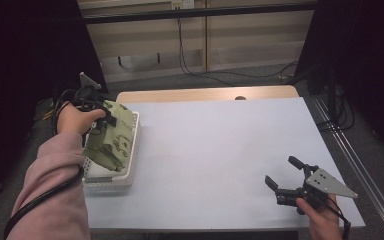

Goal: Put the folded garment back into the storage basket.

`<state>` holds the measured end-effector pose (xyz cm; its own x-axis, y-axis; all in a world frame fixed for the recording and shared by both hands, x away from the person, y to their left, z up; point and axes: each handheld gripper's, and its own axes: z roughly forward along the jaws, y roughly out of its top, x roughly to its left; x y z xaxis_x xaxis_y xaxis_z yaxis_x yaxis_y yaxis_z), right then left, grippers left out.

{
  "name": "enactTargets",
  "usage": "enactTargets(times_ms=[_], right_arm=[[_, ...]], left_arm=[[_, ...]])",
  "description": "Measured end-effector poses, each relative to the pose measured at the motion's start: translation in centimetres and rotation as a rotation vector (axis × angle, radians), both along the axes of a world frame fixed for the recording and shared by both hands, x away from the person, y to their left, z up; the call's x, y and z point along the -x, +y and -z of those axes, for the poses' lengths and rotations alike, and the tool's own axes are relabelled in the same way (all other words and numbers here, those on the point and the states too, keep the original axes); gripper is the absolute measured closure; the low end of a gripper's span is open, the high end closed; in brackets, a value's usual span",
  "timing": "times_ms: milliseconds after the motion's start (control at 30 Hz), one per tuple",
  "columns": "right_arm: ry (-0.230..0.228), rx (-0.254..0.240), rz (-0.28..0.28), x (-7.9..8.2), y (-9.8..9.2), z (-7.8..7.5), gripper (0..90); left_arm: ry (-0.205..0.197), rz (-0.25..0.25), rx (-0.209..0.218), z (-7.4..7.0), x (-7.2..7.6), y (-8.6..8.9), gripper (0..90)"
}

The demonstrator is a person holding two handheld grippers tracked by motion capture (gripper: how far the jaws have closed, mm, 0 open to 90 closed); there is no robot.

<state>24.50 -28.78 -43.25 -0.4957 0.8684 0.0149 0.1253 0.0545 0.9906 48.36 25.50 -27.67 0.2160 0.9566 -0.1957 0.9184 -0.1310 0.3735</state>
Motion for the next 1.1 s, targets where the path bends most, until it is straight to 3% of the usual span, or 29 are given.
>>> enactTargets(times_ms=[67, 133, 233, 300, 333, 433, 467, 500, 600, 667, 700, 733, 867, 967, 1033, 1100], right_arm=[[-0.001, -0.001, 0.0, 0.0, 0.0, 0.0, 1.2], [0.0, -0.001, -0.001, 0.0, 0.0, 0.0, 1.2], [-0.001, -0.002, -0.001, 0.0, 0.0, 0.0, 1.2], [-0.001, -0.001, 0.0, 0.0, 0.0, 0.0, 1.2], [-0.002, 0.0, -0.001, 0.0, 0.0, 0.0, 1.2], [0.0, -0.006, 0.0, 0.0, 0.0, 0.0, 1.2], [-0.001, -0.006, -0.001, 0.0, 0.0, 0.0, 1.2], [-0.001, -0.006, -0.001, 0.0, 0.0, 0.0, 1.2], [-0.002, -0.006, -0.002, 0.0, 0.0, 0.0, 1.2], [-0.002, -0.006, -0.002, 0.0, 0.0, 0.0, 1.2], [-0.002, -0.007, -0.002, 0.0, 0.0, 0.0, 1.1], [-0.002, -0.006, -0.002, 0.0, 0.0, 0.0, 1.2], [-0.001, -0.007, -0.001, 0.0, 0.0, 0.0, 1.1], [-0.002, -0.007, -0.002, 0.0, 0.0, 0.0, 1.2], [-0.001, -0.007, -0.002, 0.0, 0.1, 0.0, 1.2], [-0.001, -0.007, -0.002, 0.0, 0.1, 0.0, 1.2]], left_arm=[[0.015, 0.019, 0.007, 0.0, 0.0, 0.2, 73.5], [-0.003, -0.03, -0.006, 0.2, 0.1, -0.1, 73.5], [0.005, -0.025, 0.008, 0.3, 0.1, -0.1, 73.5], [0.022, -0.011, 0.013, 0.3, 0.0, 0.1, 73.5], [0.038, 0.04, -0.017, 0.2, 0.0, 0.4, 73.4], [0.05, 0.041, -0.012, 0.4, 0.0, 0.5, 73.4], [0.044, 0.041, -0.018, 0.4, 0.0, 0.5, 73.4], [0.023, 0.0, 0.001, 0.6, 0.1, 0.2, 73.4], [0.027, -0.007, 0.007, 0.7, 0.1, 0.2, 73.4], [0.026, 0.021, -0.008, 0.8, 0.0, 0.4, 73.4], [0.009, 0.009, -0.01, 1.0, 0.1, 0.3, 73.4], [0.024, -0.017, -0.001, 0.9, 0.1, 0.2, 73.4], [0.033, 0.022, -0.016, 1.1, 0.0, 0.6, 73.3], [0.014, -0.012, 0.001, 1.4, 0.2, 0.4, 73.3], [0.03, 0.031, -0.039, 1.5, 0.1, 0.7, 73.3], [0.03, 0.024, -0.015, 1.6, 0.1, 0.6, 73.2]])
